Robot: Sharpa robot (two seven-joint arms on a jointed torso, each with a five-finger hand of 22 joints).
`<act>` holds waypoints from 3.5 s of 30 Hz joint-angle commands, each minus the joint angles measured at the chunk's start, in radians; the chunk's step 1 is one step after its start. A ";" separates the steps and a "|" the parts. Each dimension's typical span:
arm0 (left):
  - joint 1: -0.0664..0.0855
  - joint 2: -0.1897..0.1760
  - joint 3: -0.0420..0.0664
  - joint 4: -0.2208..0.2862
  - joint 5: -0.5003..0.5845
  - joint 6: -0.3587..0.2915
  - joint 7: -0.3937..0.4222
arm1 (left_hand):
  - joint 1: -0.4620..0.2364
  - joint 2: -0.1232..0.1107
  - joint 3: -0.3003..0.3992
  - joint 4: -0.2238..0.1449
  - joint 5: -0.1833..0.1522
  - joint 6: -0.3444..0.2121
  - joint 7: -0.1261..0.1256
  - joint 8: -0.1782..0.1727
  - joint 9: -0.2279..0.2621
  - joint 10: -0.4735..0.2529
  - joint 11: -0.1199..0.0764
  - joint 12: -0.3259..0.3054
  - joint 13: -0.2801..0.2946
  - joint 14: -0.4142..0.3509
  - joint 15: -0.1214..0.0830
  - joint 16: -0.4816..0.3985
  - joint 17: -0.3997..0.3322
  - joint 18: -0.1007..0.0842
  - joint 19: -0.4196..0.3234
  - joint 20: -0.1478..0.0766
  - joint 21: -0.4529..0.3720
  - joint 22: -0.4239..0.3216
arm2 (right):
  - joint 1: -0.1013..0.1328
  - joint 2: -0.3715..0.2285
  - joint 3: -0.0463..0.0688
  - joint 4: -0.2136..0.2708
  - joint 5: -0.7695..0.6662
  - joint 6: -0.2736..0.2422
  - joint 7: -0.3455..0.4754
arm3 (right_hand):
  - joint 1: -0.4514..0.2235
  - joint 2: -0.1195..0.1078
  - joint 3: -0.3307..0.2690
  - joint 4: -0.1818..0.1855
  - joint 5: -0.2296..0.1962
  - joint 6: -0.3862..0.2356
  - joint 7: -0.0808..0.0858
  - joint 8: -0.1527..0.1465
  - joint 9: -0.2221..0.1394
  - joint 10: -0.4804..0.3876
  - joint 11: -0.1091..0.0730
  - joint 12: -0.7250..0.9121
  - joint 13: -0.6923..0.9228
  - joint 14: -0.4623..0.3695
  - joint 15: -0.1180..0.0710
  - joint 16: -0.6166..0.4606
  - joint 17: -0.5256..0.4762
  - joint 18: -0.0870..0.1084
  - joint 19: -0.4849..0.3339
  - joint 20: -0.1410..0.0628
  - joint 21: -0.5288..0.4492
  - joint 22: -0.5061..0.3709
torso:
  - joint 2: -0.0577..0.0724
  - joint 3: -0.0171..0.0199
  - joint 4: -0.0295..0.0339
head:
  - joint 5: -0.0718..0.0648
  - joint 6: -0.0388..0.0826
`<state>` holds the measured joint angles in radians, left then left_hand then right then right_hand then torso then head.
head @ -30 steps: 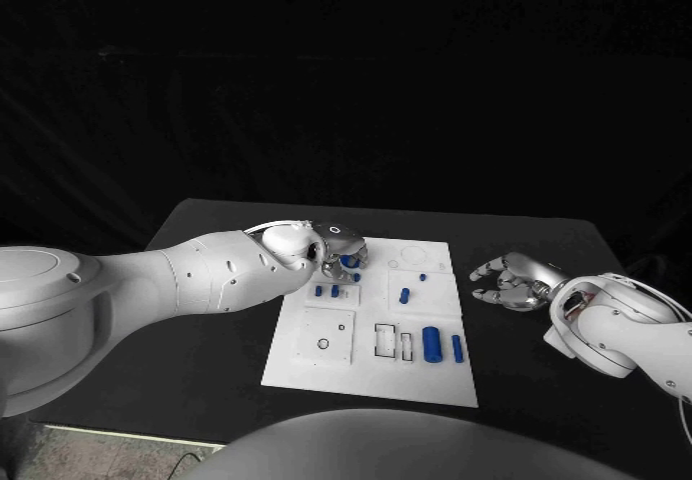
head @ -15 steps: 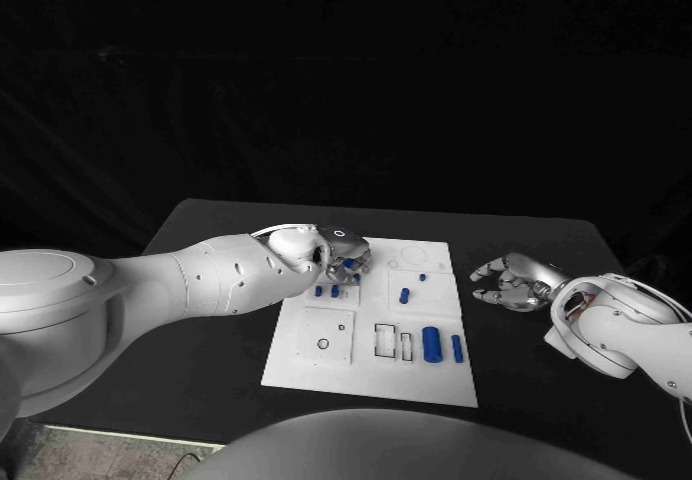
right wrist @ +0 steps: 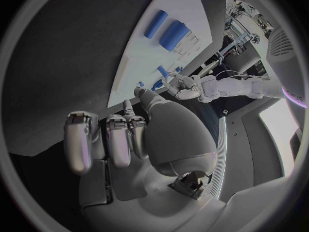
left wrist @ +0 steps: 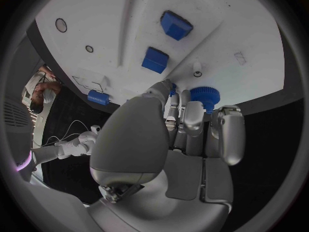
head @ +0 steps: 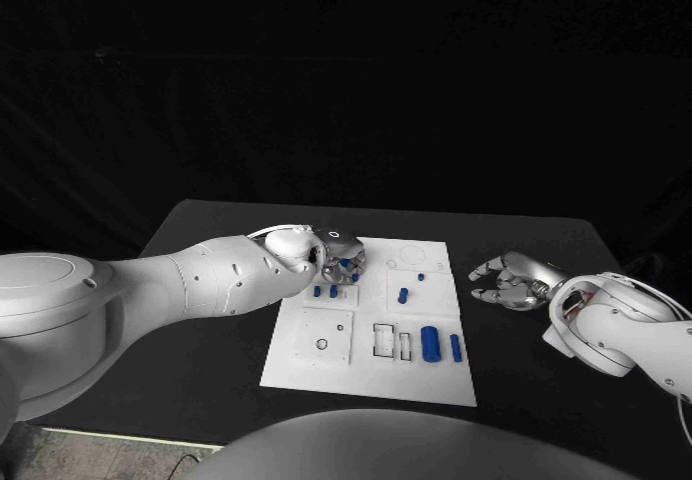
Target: Assemble the parts on the task board
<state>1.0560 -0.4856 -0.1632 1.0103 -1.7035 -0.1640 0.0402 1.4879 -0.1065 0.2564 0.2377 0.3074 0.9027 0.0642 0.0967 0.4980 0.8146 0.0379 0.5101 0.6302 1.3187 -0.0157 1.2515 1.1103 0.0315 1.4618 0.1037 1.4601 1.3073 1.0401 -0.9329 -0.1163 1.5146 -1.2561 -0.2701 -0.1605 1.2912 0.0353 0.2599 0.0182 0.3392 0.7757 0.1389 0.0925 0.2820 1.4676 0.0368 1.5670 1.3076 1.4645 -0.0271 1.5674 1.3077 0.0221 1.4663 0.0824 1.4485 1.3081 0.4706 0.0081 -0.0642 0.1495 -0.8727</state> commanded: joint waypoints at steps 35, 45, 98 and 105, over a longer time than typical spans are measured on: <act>-0.009 0.007 0.001 -0.021 0.066 -0.049 0.068 | 0.001 0.013 0.078 -0.082 0.020 0.162 0.015 0.071 -0.001 0.284 -0.016 -0.161 -0.218 0.016 -0.019 -0.012 -0.072 -0.010 0.048 -0.022 0.035 0.235 | -0.001 0.005 0.000 -0.004 0.000 0.012 -0.001 | 0.009 -0.005 0.011 -0.004 0.006 0.008 0.000 -0.004 -0.002 0.103 0.006 0.004 0.263 0.106 0.006 0.003 0.263 0.013 0.032 0.005 -0.008 0.215 | 0.000 0.0005 0.0011 | -0.003 0.000; 0.002 -0.052 0.022 0.021 0.076 -0.097 0.058 | -0.013 0.006 0.095 -0.091 0.022 0.170 0.020 0.063 -0.006 0.334 -0.011 -0.257 -0.302 0.022 -0.018 -0.025 -0.099 -0.010 0.049 -0.025 0.035 0.235 | -0.001 0.006 0.000 -0.007 0.001 0.014 -0.001 | 0.009 -0.005 0.011 -0.004 0.006 0.008 0.000 -0.004 -0.002 0.103 0.006 0.004 0.263 0.106 0.006 0.003 0.263 0.013 0.032 0.005 -0.008 0.215 | -0.002 0.0027 0.0029 | 0.000 0.000; -0.006 -0.137 0.026 0.072 0.078 -0.010 0.012 | -0.023 -0.002 0.100 -0.089 0.000 0.153 0.021 0.039 -0.024 0.336 -0.006 -0.315 -0.349 0.014 -0.016 -0.035 -0.118 -0.008 0.041 -0.024 0.025 0.232 | -0.001 0.002 0.000 -0.012 0.005 0.021 -0.004 | 0.010 -0.006 0.013 -0.005 0.006 0.010 0.000 -0.003 -0.003 0.103 0.006 0.004 0.263 0.106 0.006 0.003 0.263 0.014 0.031 0.005 -0.011 0.214 | -0.001 0.0008 0.0015 | 0.003 0.000; -0.009 -0.136 0.026 0.075 0.078 -0.010 0.015 | -0.023 -0.003 0.100 -0.089 0.000 0.153 0.021 0.039 -0.024 0.337 -0.006 -0.315 -0.349 0.014 -0.016 -0.036 -0.119 -0.008 0.041 -0.024 0.024 0.232 | -0.002 0.003 0.000 -0.013 0.005 0.019 -0.003 | 0.010 -0.007 0.015 -0.006 0.006 0.011 -0.001 -0.003 -0.004 0.103 0.006 0.004 0.263 0.106 0.006 0.003 0.263 0.014 0.030 0.005 -0.012 0.214 | -0.001 0.0009 0.0018 | 0.003 0.000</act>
<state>1.0482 -0.6241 -0.1367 1.0831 -1.6284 -0.1916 0.0549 1.4668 -0.1094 0.3509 0.1511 0.3107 1.0568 0.0799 0.1288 0.4736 1.1448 0.0326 0.2005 0.2823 1.3318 -0.0322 1.2170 0.9921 0.0314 1.4653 0.0857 1.4832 1.3075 1.0393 -0.9302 -0.1163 1.5015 -1.2479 -0.2609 -0.1632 1.2953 0.0313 0.2711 0.0125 0.3390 0.7791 0.1355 0.0925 0.2789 1.4676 0.0368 1.5670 1.3076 1.4645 -0.0270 1.5674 1.3074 0.0222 1.4663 0.0824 1.4385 1.3079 0.4698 0.0089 -0.0627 0.1522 -0.8727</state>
